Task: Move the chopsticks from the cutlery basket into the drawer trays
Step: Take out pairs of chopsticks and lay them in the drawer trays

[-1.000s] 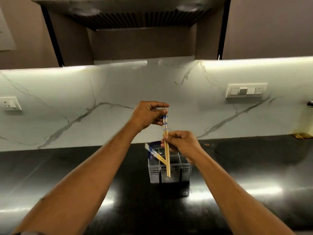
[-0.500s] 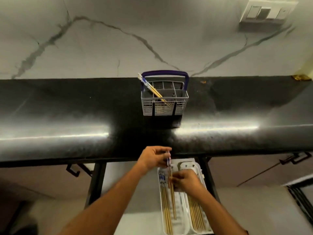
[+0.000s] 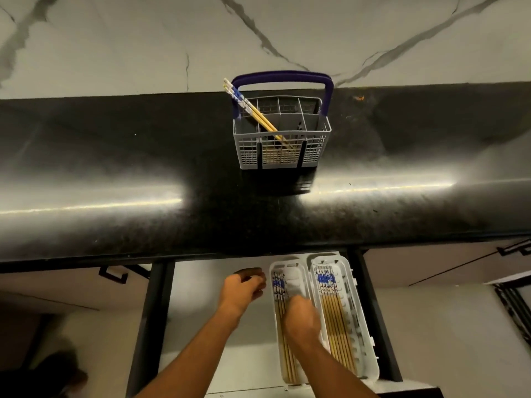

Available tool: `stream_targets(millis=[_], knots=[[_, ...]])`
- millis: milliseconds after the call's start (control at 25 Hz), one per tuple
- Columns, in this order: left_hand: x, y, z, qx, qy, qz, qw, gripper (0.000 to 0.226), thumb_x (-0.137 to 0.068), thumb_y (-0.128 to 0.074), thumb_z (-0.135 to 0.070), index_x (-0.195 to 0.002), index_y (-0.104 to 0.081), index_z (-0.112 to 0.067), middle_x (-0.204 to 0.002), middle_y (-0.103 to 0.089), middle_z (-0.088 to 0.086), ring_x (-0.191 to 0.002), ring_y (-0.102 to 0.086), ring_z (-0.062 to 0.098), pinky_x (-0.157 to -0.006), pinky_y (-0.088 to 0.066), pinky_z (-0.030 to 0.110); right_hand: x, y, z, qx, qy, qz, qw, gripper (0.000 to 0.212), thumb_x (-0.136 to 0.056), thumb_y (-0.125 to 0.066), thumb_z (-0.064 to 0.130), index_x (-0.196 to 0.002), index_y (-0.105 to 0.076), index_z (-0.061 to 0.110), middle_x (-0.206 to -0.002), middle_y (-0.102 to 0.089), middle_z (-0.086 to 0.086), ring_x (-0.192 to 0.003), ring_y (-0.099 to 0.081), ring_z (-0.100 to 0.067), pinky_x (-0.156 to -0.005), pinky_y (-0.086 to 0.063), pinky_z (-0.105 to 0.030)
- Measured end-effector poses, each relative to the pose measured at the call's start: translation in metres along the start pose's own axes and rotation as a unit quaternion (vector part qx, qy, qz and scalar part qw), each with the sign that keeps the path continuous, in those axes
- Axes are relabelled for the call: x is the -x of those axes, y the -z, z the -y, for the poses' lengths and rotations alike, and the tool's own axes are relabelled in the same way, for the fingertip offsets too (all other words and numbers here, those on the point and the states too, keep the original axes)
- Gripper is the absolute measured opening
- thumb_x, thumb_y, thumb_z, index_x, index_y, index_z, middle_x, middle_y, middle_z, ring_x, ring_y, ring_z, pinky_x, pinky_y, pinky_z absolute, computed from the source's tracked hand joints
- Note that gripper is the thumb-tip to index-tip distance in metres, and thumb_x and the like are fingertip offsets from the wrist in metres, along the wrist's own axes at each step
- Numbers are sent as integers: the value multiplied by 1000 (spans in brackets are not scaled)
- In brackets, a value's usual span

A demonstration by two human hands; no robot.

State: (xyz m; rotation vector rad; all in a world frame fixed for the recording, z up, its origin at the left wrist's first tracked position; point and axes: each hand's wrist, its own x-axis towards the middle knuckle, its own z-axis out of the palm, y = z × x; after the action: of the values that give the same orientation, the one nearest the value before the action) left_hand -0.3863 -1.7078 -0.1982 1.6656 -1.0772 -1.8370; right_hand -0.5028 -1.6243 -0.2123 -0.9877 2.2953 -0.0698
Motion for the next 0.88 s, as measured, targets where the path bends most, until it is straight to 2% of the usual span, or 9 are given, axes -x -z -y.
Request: stream_targets(millis=[240, 440, 640, 880], knots=[[-7, 6, 8, 38, 29, -22, 999, 18, -91, -60, -2, -106, -69, -8, -102, -73, 14, -96, -71, 25, -78, -59, 32, -15, -2, -5, 17, -18, 21, 999, 21, -99, -49, 10, -113, -65, 6, -109, -70, -9, -98, -68, -21, -80, -55, -25], [-12, 2, 7, 49, 41, -28, 998, 20, -93, -57, -1, -107, -69, -7, -102, -74, 14, -94, -72, 25, -72, -59, 27, -13, -2, -5, 9, -29, 9, 1000, 18, -99, -52, 10, -111, -66, 8, -106, -72, -7, -92, -70, -17, -76, -58, -22], [-12, 1, 8, 56, 42, -28, 997, 22, -93, -57, -1, -113, -68, -3, -102, -74, 15, -96, -72, 26, -76, -60, 31, -7, -1, -4, 15, -24, 2, 1000, 17, -99, -53, 11, -109, -66, 9, -102, -72, -7, -90, -70, -18, -77, -60, -27], [-10, 4, 12, 63, 48, -32, 996, 22, -93, -58, 0, -111, -68, -4, -102, -74, 15, -95, -72, 26, -75, -60, 31, -4, -1, -5, 15, -20, -1, 1000, 17, -100, -51, 11, -110, -65, 9, -101, -72, -6, -87, -71, -16, -75, -61, -25]])
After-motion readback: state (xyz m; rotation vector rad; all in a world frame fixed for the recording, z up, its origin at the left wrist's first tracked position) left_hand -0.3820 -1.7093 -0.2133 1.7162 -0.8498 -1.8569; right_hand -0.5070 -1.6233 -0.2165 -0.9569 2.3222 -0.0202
